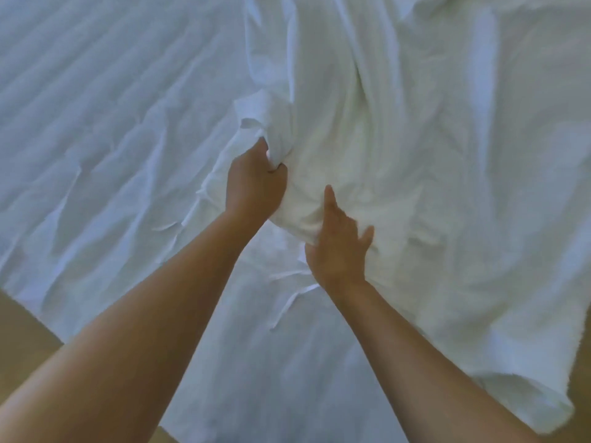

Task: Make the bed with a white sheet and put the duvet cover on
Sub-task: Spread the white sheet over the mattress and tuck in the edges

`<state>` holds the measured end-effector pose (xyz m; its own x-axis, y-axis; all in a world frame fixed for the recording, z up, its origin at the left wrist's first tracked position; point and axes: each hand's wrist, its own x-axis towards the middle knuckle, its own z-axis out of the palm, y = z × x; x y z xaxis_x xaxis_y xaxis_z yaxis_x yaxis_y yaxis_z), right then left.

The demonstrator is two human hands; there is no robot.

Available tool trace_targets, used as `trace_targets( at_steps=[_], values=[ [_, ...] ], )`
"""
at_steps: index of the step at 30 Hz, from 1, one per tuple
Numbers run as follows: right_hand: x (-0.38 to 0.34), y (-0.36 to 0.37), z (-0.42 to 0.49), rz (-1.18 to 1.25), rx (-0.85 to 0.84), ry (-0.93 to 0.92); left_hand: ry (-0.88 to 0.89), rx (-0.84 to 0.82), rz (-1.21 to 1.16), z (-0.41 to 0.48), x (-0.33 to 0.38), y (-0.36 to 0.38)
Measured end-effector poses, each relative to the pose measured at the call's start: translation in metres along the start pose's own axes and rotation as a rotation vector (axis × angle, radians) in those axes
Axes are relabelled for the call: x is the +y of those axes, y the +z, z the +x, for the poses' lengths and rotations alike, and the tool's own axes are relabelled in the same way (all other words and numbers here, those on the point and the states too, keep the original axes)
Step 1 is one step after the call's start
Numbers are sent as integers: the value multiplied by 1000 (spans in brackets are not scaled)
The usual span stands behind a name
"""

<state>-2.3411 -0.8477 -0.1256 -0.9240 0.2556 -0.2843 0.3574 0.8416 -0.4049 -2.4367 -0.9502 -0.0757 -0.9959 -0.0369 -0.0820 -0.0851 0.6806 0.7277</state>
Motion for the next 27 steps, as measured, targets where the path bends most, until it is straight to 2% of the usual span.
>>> trace_targets(
  at_steps=[3, 6, 9, 13, 14, 15, 17, 18, 19, 20, 22, 24, 26, 27],
  values=[
    [-40, 7, 6, 57, 81, -30, 126, -64, 38, 10, -44, -34],
    [-99, 15, 6, 2, 125, -99, 156, -61, 129, 22, -86, -77],
    [-160, 26, -5, 18, 45, -205, 193, -119, 360, 37, -114, -125],
    [-199, 20, -6, 12, -9, -191, 205, -350, 629, 47, -115, -162],
    [-202, 18, -6, 82, -61, -159, 236, -406, 704, 46, -112, -164],
    [-203, 14, -7, 260, -143, -93, 285, -451, 792, 43, -109, -165],
    [-205, 4, -9, 885, -296, 119, 406, -513, 923, 36, -107, -163],
    [-202, 1, -7, 1126, -272, 225, 456, -548, 956, 32, -108, -160],
    [-199, -1, -1, 1227, -221, 298, 511, -589, 978, 30, -107, -156],
    [-197, -2, 7, 1218, -193, 331, 575, -632, 992, 28, -108, -153],
    [-196, 1, 23, 1029, -197, 306, 687, -710, 970, 26, -113, -147],
    [-193, 7, 36, 881, -184, 268, 718, -800, 865, 25, -118, -147],
    [-189, 13, 45, 878, -148, 300, 564, -814, 604, 27, -125, -150],
    [-186, 15, 47, 899, -130, 327, 371, -749, 384, 31, -126, -150]
  ],
)
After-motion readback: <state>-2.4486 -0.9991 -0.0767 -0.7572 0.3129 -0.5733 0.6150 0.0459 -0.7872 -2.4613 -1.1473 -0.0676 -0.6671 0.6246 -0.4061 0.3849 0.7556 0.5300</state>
